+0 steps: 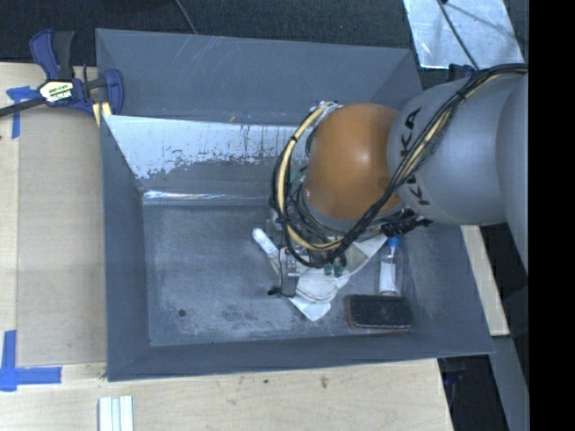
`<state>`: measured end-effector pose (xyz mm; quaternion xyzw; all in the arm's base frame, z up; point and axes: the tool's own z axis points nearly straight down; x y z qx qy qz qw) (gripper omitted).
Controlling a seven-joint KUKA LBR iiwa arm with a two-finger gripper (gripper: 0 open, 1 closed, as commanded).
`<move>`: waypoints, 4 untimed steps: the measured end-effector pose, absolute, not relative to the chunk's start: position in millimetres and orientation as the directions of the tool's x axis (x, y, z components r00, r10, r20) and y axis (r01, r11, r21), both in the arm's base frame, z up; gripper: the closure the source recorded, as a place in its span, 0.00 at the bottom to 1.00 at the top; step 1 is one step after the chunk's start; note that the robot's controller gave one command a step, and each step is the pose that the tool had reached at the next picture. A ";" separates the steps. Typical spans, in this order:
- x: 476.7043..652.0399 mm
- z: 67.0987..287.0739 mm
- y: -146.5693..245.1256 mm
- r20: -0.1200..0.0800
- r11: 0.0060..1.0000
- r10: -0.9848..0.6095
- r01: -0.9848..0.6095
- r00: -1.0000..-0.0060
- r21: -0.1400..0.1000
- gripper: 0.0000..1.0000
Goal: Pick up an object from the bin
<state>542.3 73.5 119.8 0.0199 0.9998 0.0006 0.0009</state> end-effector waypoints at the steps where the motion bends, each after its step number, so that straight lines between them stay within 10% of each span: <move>1: 556.4 148.2 40.2 -0.001 0.995 -0.102 -0.102 -0.995 0.000 0.00; 2: 565.1 138.5 13.3 -0.009 0.978 -0.209 -0.209 -0.978 -0.002 0.00; 3: 579.0 72.8 17.6 -0.009 0.999 -0.033 -0.033 -0.999 0.002 1.00; 4: 578.9 72.7 17.6 -0.009 0.999 -0.033 -0.033 -0.999 0.002 1.00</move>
Offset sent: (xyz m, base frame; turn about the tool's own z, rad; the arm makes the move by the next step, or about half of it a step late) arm 0.0273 -0.0869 -0.0175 -0.0807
